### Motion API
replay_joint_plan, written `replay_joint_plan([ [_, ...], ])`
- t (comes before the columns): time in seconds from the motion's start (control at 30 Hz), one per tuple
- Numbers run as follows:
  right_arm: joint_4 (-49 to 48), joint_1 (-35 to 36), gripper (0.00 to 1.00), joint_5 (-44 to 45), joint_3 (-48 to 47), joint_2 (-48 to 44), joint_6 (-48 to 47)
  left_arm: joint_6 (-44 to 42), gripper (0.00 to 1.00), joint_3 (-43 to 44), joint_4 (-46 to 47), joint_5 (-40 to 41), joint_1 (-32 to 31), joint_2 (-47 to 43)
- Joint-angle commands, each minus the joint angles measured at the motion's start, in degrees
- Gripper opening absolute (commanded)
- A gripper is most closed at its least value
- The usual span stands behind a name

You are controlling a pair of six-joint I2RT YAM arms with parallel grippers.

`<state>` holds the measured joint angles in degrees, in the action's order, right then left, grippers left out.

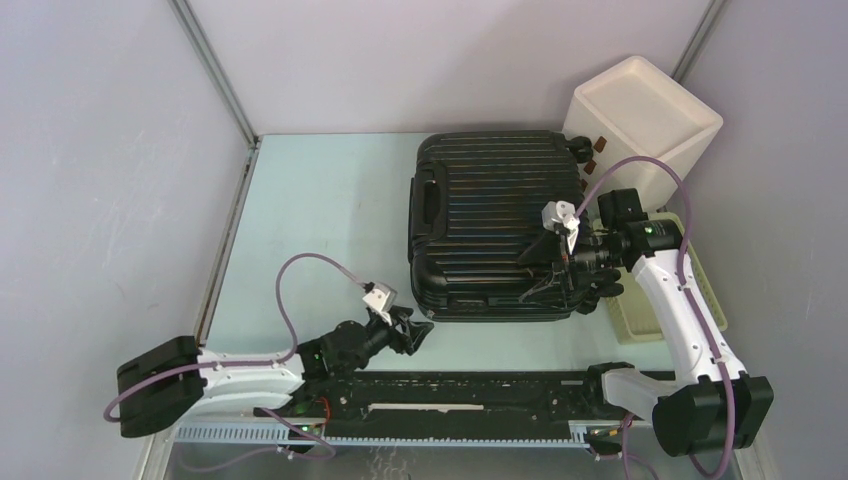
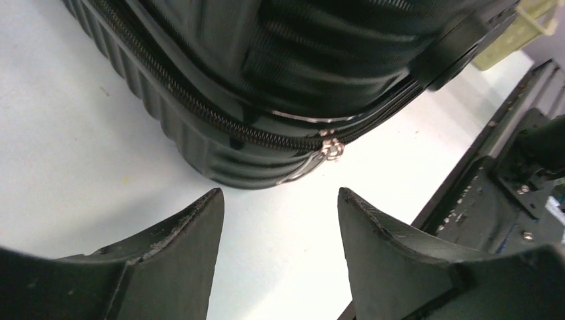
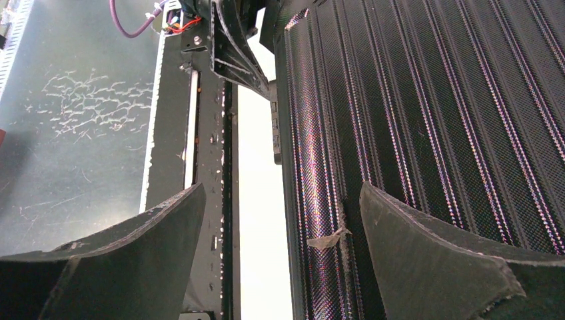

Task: Open, take out, and arrange the luggage
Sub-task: Grab the zipper of the luggage.

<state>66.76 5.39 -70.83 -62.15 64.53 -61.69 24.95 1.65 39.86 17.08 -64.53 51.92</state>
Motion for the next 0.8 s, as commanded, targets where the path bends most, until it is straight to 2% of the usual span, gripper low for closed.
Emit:
replay_joint_plan([
  [0.0, -0.5, 0.3, 0.95, 2.8, 0.5, 0.3, -0.4, -1.0, 0.68, 2.4, 3.7, 8.7, -3.3, 3.5],
  [0.23, -0.5, 0.7, 0.95, 2.9, 0.5, 0.1, -0.6, 0.8, 0.66, 2.9, 8.9, 14.7, -5.5, 9.2],
  [0.53, -0.5, 0.9, 0.95, 3.2, 0.5, 0.2, -0.6, 0.1, 0.64, 5.6, 11.8, 16.1, -5.8, 13.8],
  [0.67, -0.4, 1.1, 0.95, 3.4, 0.5, 0.2, -0.6, 0.2, 0.62, 6.4, 11.8, 17.6, -6.2, 15.1],
  [0.77, -0.5, 1.1, 0.95, 3.5, 0.6, 0.2, -0.6, 0.1, 0.56, 6.4, 11.7, 19.0, -6.6, 15.1],
])
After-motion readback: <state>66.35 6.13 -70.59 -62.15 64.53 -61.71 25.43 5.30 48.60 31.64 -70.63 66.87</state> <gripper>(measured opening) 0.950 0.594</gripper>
